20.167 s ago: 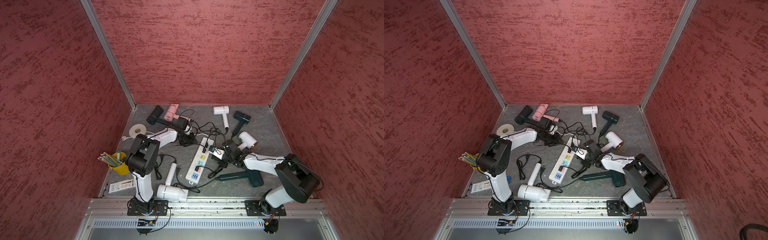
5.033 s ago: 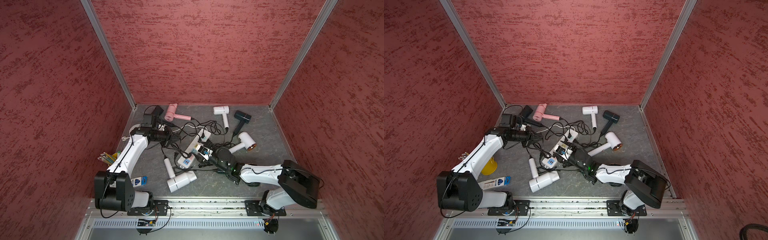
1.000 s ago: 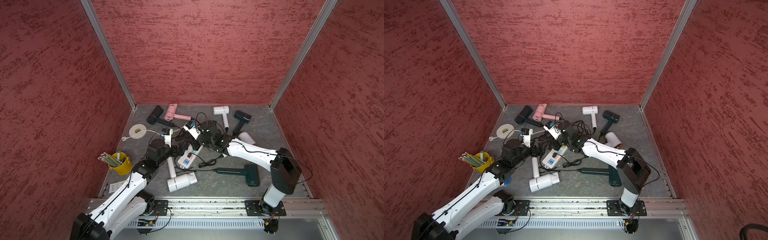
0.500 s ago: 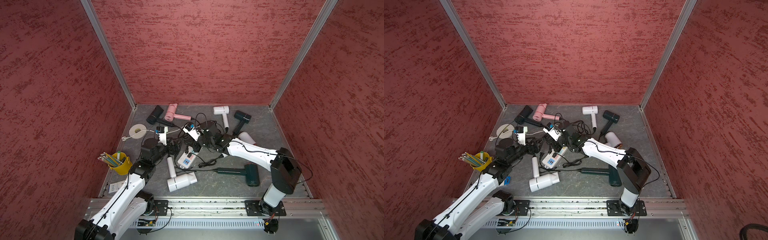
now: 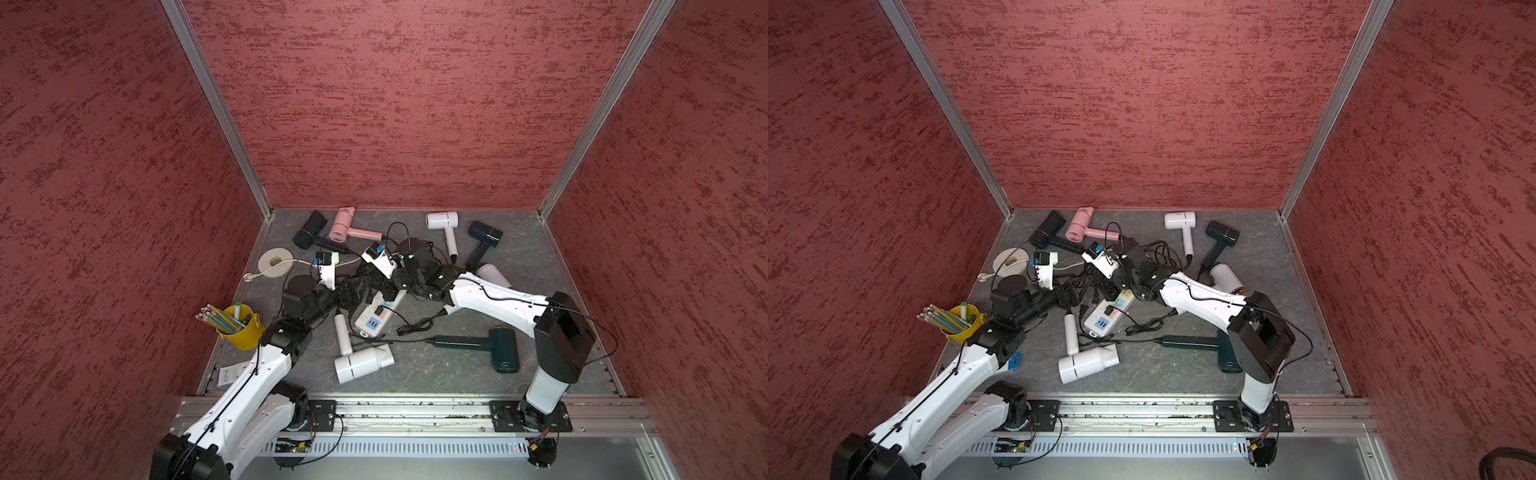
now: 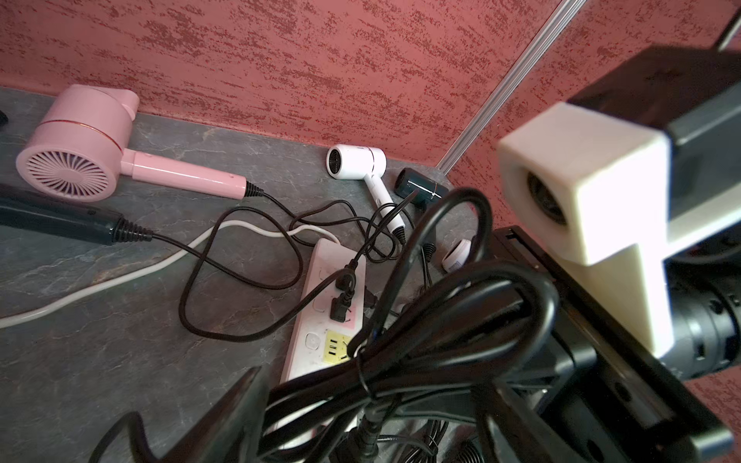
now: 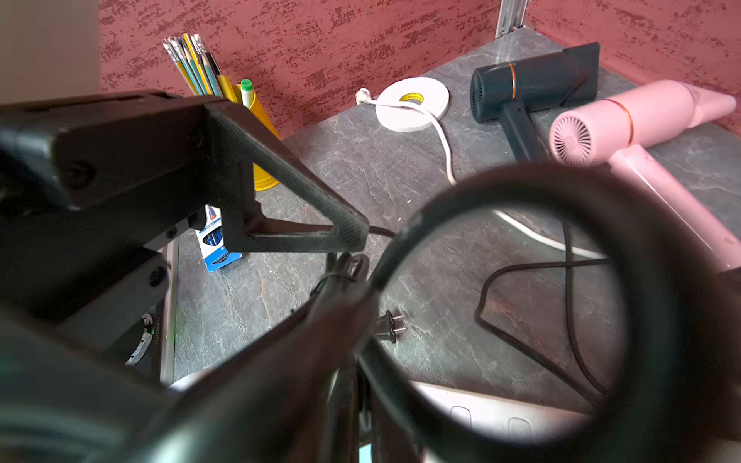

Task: Charge the blow dryers
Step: Pick up the plug from the center of the board.

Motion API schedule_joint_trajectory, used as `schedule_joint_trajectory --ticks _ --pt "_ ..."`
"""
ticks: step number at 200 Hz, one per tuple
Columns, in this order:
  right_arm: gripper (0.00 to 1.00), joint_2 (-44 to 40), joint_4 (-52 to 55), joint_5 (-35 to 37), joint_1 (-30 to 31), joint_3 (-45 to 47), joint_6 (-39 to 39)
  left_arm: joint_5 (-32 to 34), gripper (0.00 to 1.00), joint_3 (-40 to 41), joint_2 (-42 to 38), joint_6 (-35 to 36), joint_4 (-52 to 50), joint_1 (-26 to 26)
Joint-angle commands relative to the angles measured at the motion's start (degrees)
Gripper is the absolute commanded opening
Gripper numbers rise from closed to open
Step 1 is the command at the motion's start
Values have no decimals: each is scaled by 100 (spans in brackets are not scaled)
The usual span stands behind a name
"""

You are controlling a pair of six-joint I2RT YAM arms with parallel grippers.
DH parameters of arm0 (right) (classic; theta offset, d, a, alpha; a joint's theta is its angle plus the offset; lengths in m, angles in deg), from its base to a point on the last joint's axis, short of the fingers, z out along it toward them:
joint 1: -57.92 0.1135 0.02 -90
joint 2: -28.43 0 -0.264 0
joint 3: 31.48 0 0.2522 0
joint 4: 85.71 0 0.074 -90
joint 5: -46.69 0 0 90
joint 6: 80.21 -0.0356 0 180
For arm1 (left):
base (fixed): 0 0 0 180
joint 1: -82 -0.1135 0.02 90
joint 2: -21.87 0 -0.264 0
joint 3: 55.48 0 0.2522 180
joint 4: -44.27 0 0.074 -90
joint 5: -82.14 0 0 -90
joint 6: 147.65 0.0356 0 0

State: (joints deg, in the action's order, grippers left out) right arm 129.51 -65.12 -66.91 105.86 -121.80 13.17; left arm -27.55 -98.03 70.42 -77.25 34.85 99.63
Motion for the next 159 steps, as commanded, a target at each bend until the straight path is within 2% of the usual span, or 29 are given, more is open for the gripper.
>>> schedule_joint_trajectory --ticks 1,53,80,110,130,146,159 --pt "0 -60 -139 -201 122 -8 80 25 69 -10 14 5 26 -31" --pt "0 76 -323 -104 234 -22 -73 52 35 31 -74 -64 8 -39" --pt "0 192 -341 -9 285 -149 -155 52 24 56 -136 -105 32 -53" --pt "9 255 -384 3 303 -143 -208 68 20 135 -260 -97 106 -49" --pt "19 148 -414 -3 303 67 -158 75 19 196 -378 -47 144 -49" --pt "31 -5 -446 52 303 275 -115 61 18 258 -466 13 196 -49" --pt "37 -137 -496 92 295 454 -94 52 17 308 -531 50 240 -49"
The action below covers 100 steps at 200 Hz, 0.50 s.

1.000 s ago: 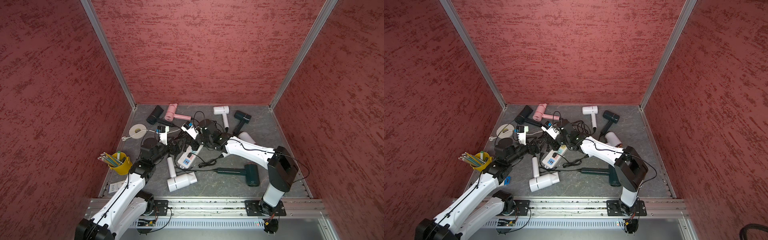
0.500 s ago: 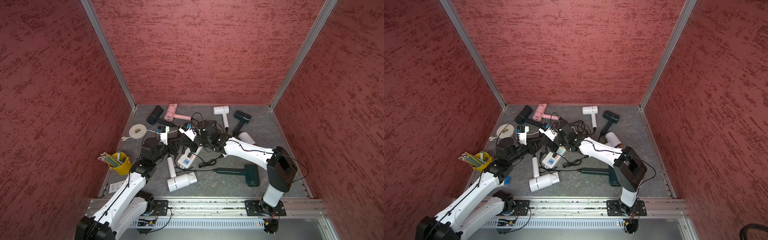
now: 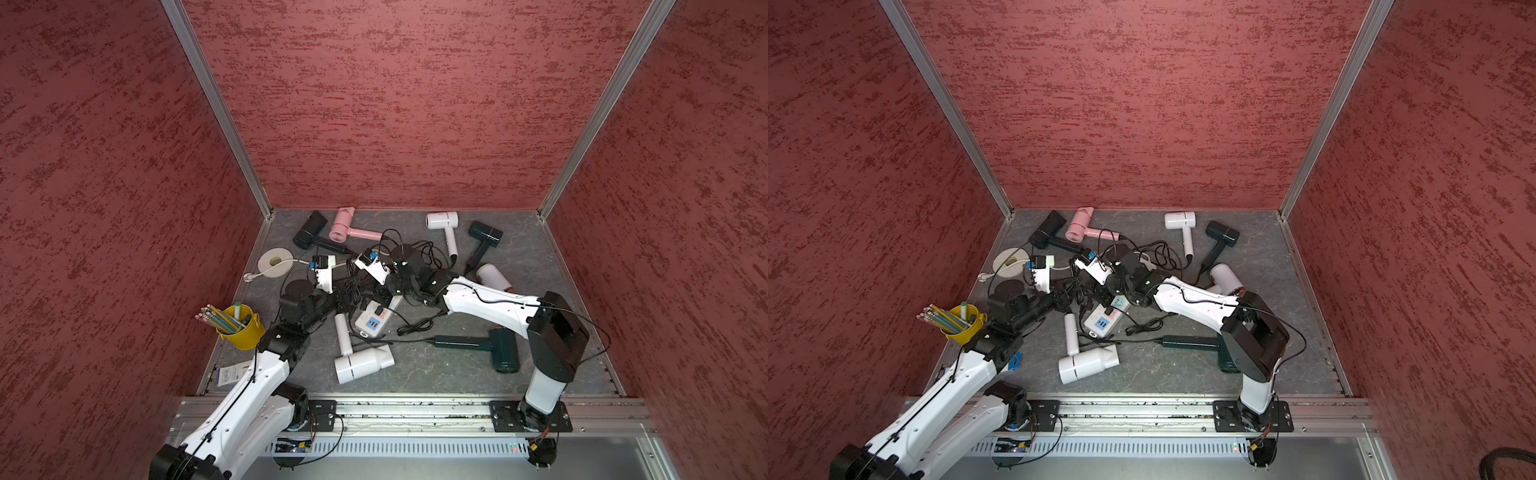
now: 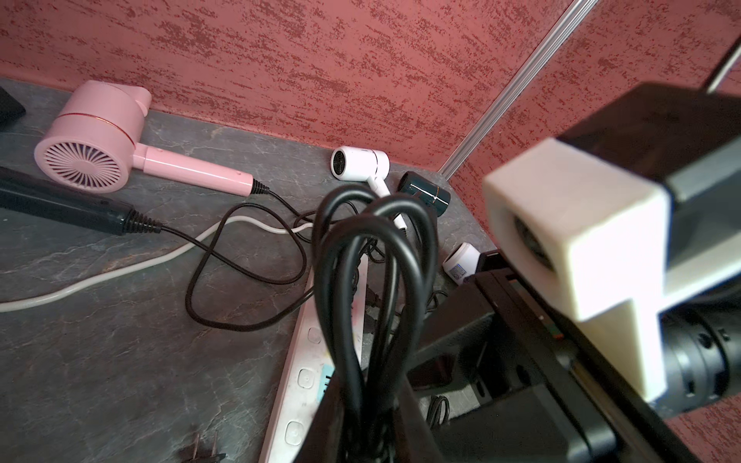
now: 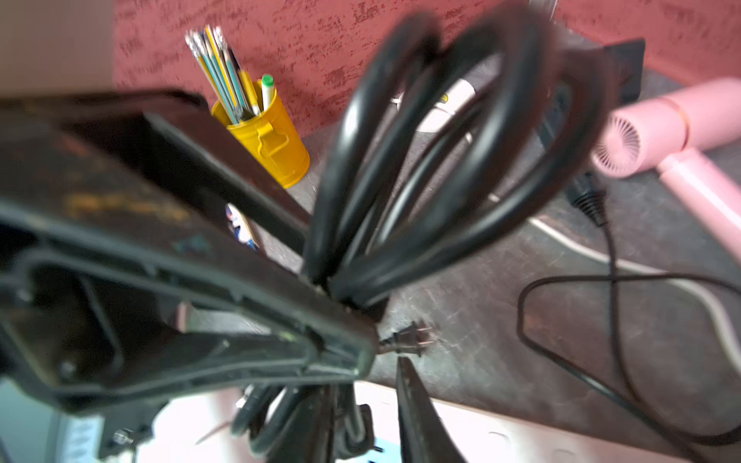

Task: Charge the blow dryers
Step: Pick up the plug from the center of the board.

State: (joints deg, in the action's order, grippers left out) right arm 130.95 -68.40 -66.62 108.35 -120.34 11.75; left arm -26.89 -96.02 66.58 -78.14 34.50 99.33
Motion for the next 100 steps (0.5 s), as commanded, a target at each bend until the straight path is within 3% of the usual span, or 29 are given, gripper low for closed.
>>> schedule_joint_trajectory --ticks 1,29,100 --pt "37 -296 -174 68 46 322 49 -13 17 110 -155 141 281 -18" --pt "42 -565 -224 74 20 645 116 -88 16 204 -252 161 404 -31" --pt "42 -438 -511 -719 -129 758 -19 -295 14 266 -259 97 592 -27"
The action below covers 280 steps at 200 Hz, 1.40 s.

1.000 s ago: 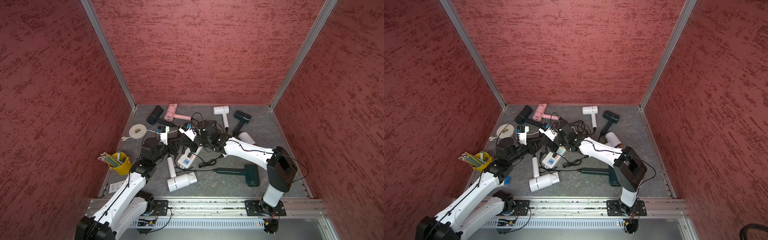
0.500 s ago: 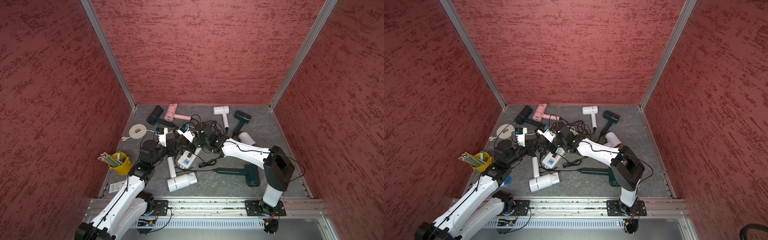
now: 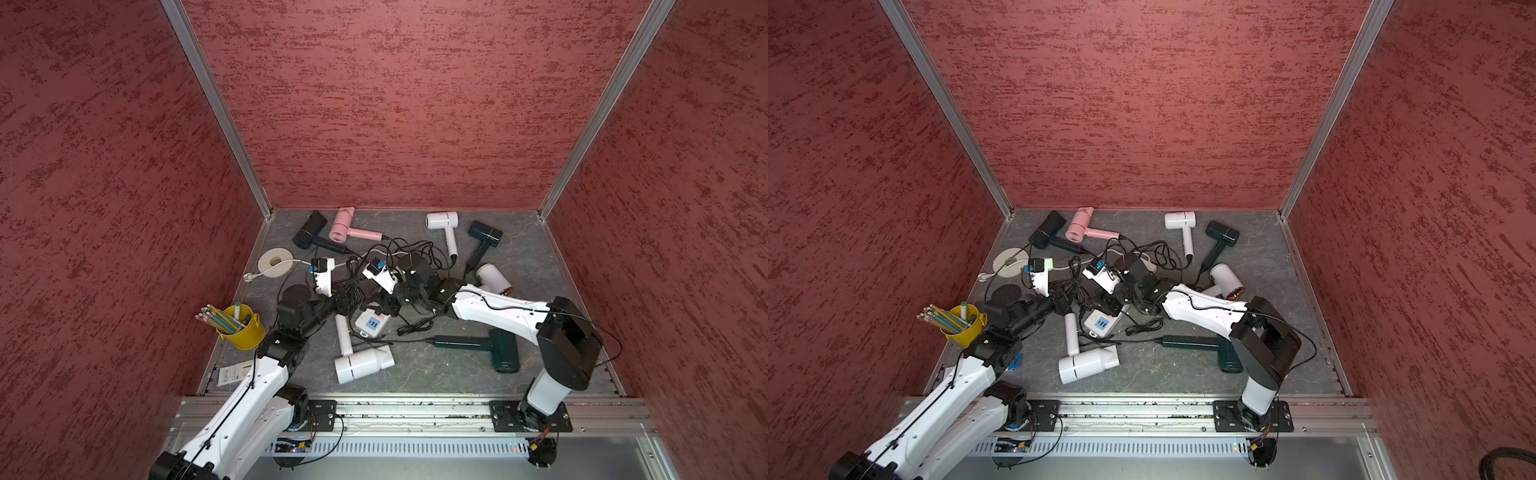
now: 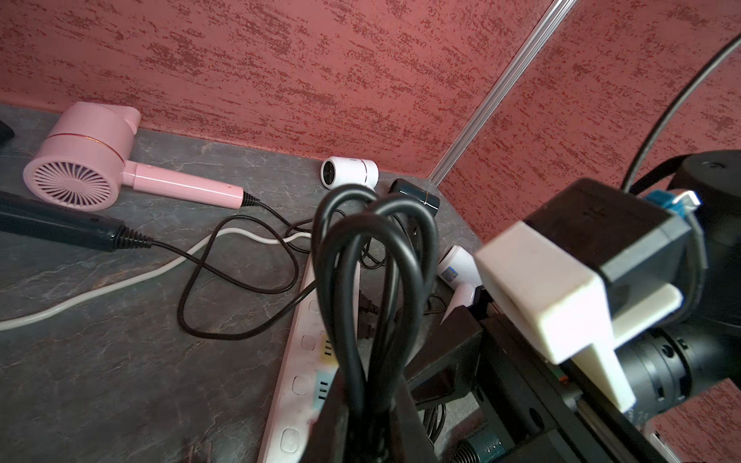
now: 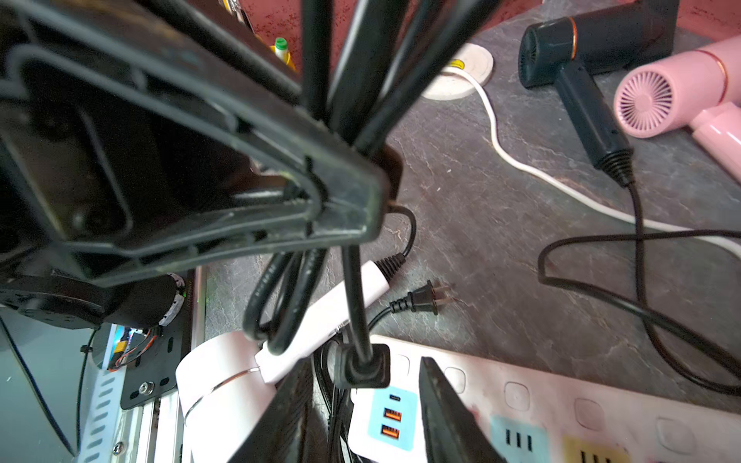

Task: Charge the blow dryers
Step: Pick up the plug from the center of the board.

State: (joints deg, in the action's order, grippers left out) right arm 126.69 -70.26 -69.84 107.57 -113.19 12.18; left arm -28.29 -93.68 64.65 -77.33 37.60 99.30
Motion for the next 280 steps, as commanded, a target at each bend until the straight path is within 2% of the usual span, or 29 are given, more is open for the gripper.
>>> schedule_joint_trajectory --ticks 1,72,129,209,225,249,264,280 --pt "42 -1 -331 -402 -47 44 -63 -155 14 34 -63 12 283 -25" --pt "36 289 -433 -424 -169 -8 -203 -171 12 36 -42 -24 311 -43" --pt "26 415 -521 -594 -237 -64 -270 -180 12 38 16 -51 362 -64" --pt "19 495 -561 -733 -236 -129 -258 -221 11 45 151 -62 443 -60" --pt "14 502 -583 -759 -230 -116 -260 -234 11 38 170 -65 454 -60" --pt "0 512 -602 -750 -235 -132 -253 -219 12 29 229 -82 458 -69" --pt "0 506 -602 -666 -234 -133 -255 -176 19 20 267 -116 444 -69" --pt "0 435 -613 -392 -234 -98 -265 -101 37 19 313 -150 426 -78"
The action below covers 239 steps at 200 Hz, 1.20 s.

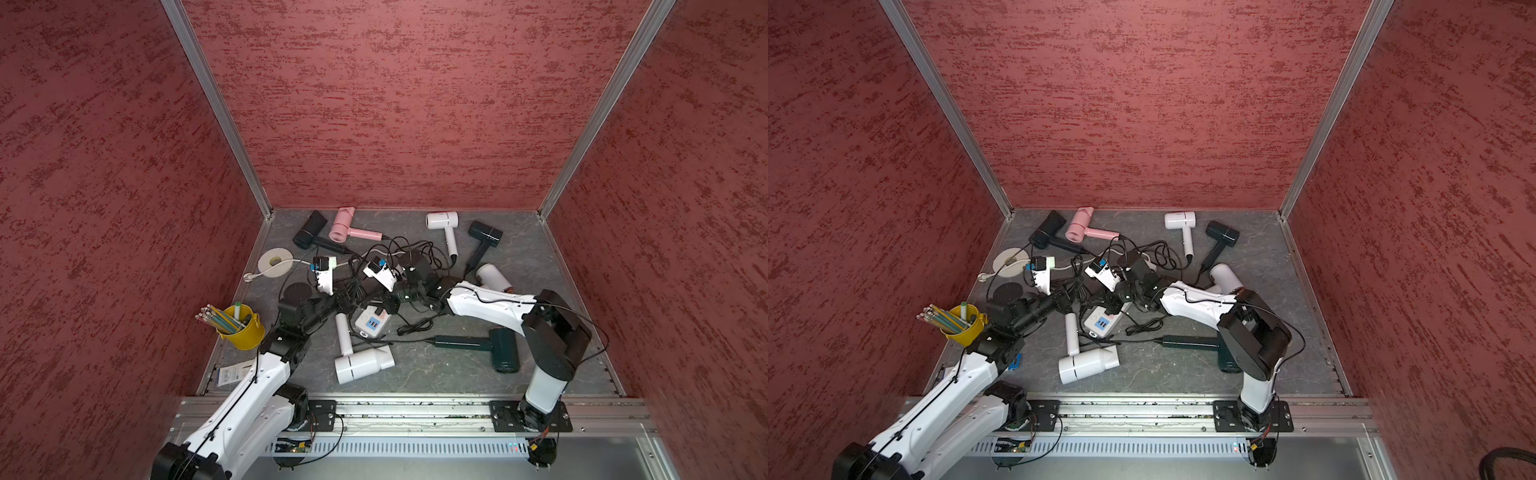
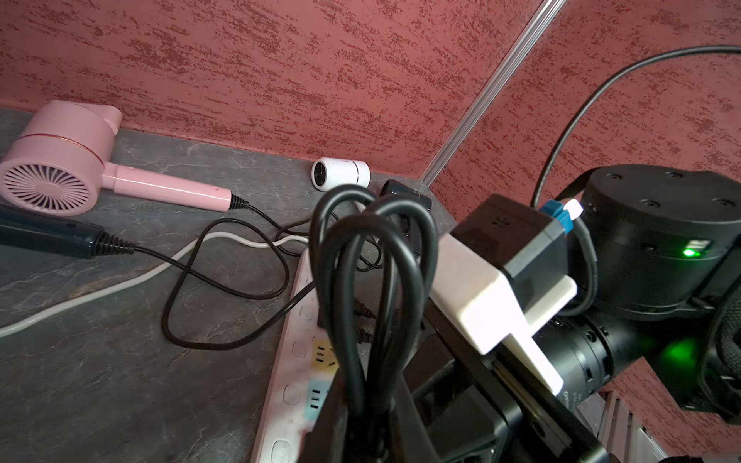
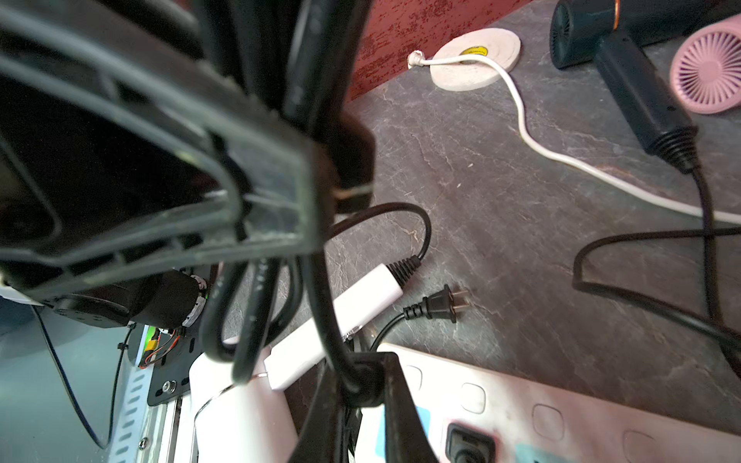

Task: Charge the blow dryers
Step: Pick up the plug from the center of the board.

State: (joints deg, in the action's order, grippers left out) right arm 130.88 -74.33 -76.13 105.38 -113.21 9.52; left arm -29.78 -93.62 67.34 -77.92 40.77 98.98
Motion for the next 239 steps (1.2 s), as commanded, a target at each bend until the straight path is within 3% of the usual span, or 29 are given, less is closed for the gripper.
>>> schedule_joint_trajectory --ticks 1,17,33,58,120,173,239 --pt "0 14 -209 261 -17 -90 6 51 39 12 43 -95 113 -45" --pt "0 -94 -215 680 -22 -34 -7 196 64 9 68 -152 41 -62" --pt "0 -195 -146 1162 -18 0 -4 324 82 3 82 -200 -37 -93" --pt "0 -334 -64 1829 -30 102 -7 466 100 3 110 -288 -80 -116" --pt "0 -437 -145 2815 -205 386 -67 795 100 38 -133 -423 -312 -172" --pt "0 -233 -317 2718 -485 540 49 1082 100 198 -270 -711 -294 -357" --pt "0 149 -488 2763 -501 539 336 890 100 215 -15 -1177 -489 -1039"
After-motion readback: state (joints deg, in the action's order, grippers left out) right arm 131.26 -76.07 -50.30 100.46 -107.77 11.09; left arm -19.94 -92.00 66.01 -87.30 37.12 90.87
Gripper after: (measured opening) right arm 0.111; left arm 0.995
